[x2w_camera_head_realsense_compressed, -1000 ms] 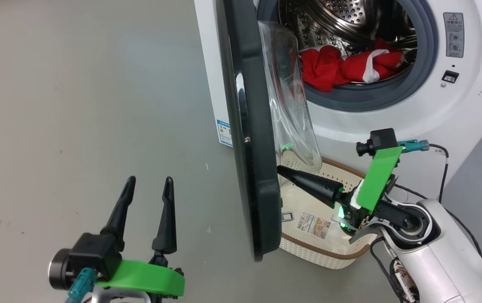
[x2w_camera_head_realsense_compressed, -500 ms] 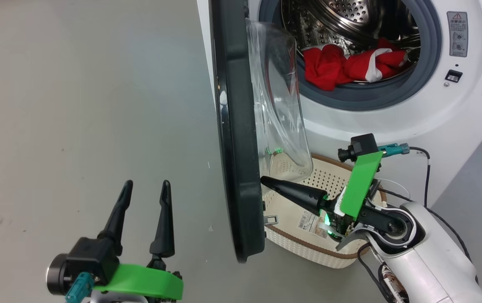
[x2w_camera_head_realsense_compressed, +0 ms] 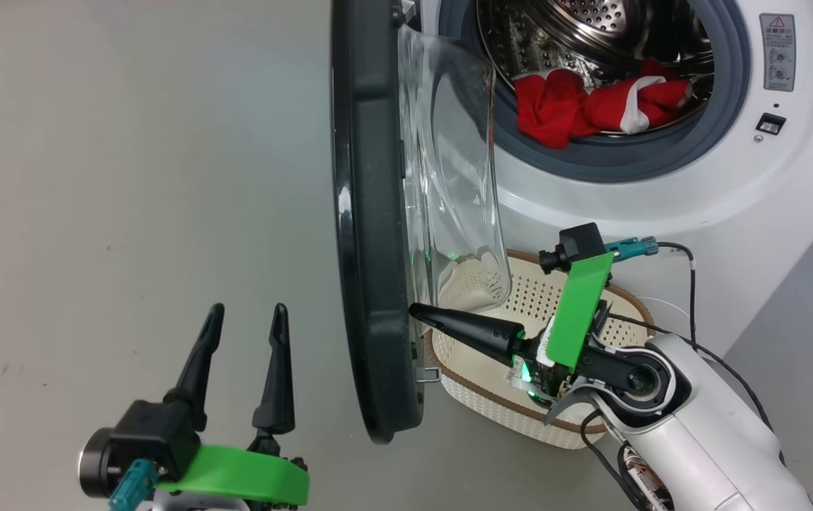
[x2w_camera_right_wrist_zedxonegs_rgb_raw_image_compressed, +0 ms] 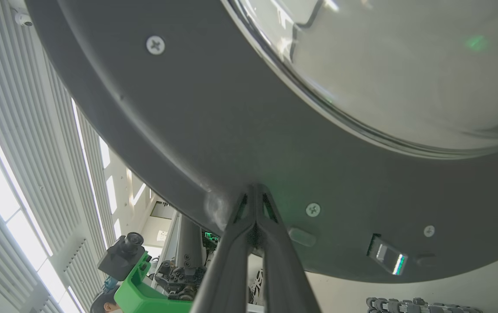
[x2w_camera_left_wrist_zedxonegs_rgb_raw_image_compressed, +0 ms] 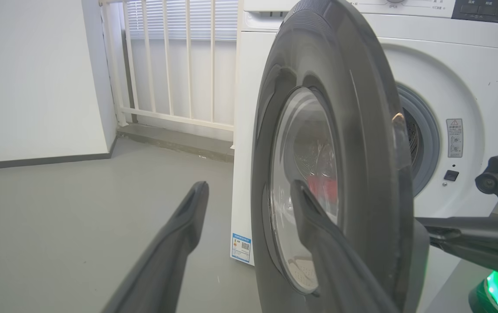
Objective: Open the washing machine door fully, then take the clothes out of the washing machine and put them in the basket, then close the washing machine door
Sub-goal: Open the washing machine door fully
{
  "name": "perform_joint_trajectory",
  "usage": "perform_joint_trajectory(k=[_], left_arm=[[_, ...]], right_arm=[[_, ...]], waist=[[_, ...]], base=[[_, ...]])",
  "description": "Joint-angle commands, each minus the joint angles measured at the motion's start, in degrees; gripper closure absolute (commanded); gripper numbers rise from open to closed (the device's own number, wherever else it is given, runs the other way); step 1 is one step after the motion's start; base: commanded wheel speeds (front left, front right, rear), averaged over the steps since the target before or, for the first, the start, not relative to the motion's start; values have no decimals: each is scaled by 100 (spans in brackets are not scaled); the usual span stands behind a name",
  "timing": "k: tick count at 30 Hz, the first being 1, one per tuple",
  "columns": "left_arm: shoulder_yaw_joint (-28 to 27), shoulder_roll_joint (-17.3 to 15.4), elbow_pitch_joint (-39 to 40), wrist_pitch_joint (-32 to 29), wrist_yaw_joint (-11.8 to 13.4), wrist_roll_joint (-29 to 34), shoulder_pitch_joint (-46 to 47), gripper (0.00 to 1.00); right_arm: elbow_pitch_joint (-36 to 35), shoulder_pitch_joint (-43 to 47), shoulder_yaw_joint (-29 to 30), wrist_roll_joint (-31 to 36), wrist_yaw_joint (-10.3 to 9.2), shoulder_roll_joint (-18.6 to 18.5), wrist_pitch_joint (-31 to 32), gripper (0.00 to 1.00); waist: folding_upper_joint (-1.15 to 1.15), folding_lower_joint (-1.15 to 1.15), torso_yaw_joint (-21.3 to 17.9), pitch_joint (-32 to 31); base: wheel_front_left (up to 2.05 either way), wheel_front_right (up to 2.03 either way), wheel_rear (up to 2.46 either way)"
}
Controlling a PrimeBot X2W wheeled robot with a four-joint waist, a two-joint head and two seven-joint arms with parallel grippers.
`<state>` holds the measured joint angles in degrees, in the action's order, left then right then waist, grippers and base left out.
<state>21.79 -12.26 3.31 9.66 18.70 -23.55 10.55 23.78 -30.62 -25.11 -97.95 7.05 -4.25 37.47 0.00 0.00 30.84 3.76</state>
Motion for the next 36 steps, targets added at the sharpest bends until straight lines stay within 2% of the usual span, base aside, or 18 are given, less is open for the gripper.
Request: perform_joint_trajectory(k=[1,14,18,23,24,25,26,28,29,30,33,34,36], left_arm=[[-211,-135,156,26,44,-51,111,0],[-191,-153,170,49,67,-75,115,0],[-178,-152,126,65,32,-112,125,0],[-169,-156,81,77,2,-154,130,0],[-167,-159,70,78,-3,-162,129,0],[-164,-164,60,77,-12,-170,128,0],[-156,-171,51,76,-24,-175,128,0],[-137,-186,42,72,-42,-176,129,0],[-130,-192,41,71,-46,-174,132,0],[-124,-198,42,72,-49,-171,134,0],[-105,-203,36,81,-54,-171,130,0],[-101,-205,30,88,-55,-171,123,0],[-95,-217,14,102,-62,-172,109,0]], right_arm=[[-151,-214,-134,-125,44,136,-49,100],[-64,-370,-420,-269,44,136,-245,100],[-143,-371,-448,54,44,65,-439,100],[-413,-283,-612,951,44,-174,-1104,100],[-455,-255,-647,1175,44,-230,-1293,95],[-502,-237,-702,1429,44,-292,-1484,84],[-522,-212,-754,1696,44,-355,-1687,80],[-511,-180,-859,2300,44,-475,-2134,77],[-486,-161,-892,2610,44,-525,-2373,72],[-442,-148,-913,2937,44,-572,-2615,61],[-354,-96,-952,3837,44,-651,-3208,48],[-323,-77,-941,4133,44,-665,-3380,36],[-247,-19,-837,4730,44,-653,-3733,6]], waist=[[0,0,5,9],[0,0,5,40],[0,0,-6,26],[0,0,-22,-19],[0,0,-26,-32],[0,0,-31,-45],[0,0,-35,-59],[0,0,-44,-90],[0,0,-49,-99],[0,0,-54,-111],[0,0,-65,-133],[0,0,-68,-139],[0,0,-75,-152]], base=[[0,0,0],[0,0,0],[0,0,0],[0,0,0],[0,0,0],[0,0,0],[0,0,0],[0,0,0],[0,0,0],[0,0,0],[0,0,0],[0,0,0],[0,0,0]])
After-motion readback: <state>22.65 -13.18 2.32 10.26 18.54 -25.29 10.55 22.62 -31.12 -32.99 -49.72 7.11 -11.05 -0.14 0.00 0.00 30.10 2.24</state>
